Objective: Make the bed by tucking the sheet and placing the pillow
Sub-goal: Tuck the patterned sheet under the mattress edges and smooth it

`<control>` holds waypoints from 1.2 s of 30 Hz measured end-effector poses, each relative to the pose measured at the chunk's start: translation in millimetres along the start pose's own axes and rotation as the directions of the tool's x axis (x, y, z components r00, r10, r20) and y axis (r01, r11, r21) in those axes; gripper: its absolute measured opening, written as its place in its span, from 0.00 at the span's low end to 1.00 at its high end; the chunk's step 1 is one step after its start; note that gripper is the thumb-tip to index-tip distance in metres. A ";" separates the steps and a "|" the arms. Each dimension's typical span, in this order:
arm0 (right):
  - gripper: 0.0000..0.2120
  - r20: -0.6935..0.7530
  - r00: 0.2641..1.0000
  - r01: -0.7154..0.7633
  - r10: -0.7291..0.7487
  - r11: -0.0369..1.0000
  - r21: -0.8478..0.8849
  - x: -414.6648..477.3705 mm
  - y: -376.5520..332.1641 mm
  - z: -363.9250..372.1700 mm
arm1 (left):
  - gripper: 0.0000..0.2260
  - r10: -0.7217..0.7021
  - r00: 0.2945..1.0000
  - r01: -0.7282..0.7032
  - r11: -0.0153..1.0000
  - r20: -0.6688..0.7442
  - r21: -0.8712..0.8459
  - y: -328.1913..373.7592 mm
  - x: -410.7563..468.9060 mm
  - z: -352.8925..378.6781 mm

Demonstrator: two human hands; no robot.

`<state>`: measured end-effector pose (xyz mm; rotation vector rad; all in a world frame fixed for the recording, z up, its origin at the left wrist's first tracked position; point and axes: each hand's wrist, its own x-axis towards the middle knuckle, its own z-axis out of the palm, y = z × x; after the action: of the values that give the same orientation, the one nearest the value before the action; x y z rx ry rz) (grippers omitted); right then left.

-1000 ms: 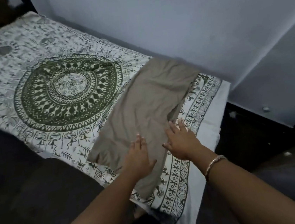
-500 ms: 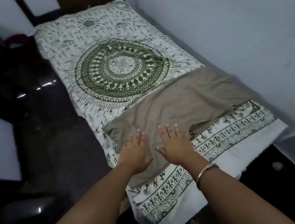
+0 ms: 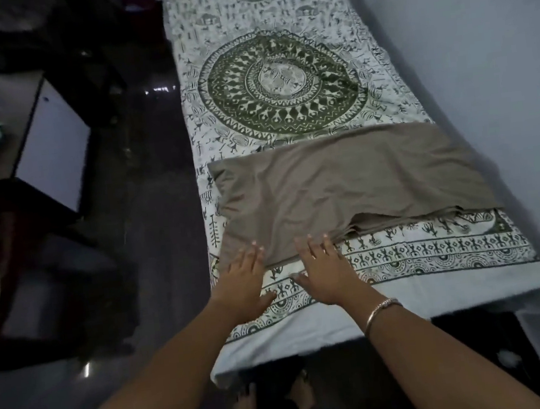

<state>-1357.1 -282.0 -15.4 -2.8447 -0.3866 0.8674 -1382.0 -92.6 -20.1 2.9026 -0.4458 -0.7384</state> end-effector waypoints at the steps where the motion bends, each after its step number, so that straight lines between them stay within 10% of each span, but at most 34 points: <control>1: 0.35 0.001 1.000 -0.001 0.001 1.000 -0.012 1.0 3.2 10.3 | 0.41 -0.013 1.000 0.013 1.000 -0.001 -0.026 -0.3 2.1 8.9; 15: 0.37 0.192 0.974 0.152 -0.122 0.976 -0.155 56.3 91.4 161.1 | 0.41 -0.152 0.983 0.170 0.963 0.103 -0.208 46.3 56.0 190.3; 22: 0.39 0.103 0.950 0.312 -0.295 0.916 -0.251 90.8 105.1 207.5 | 0.34 -0.118 0.993 0.117 0.993 -0.030 -0.033 46.8 84.4 241.8; 31: 0.01 -0.330 0.744 0.540 -0.581 0.813 -0.216 79.3 103.1 246.1 | 0.05 0.015 0.909 -0.011 1.000 -0.417 0.011 54.8 85.1 263.7; 36: 0.05 0.064 0.725 0.677 -0.686 0.691 -0.254 84.3 91.8 217.8 | 0.08 0.163 0.924 -0.157 0.987 -0.346 0.046 44.8 73.0 254.8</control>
<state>-1393.9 -332.7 -258.4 -2.5466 -1.5383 0.6241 -1455.1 -167.1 -267.8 2.8791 -0.6360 -0.1876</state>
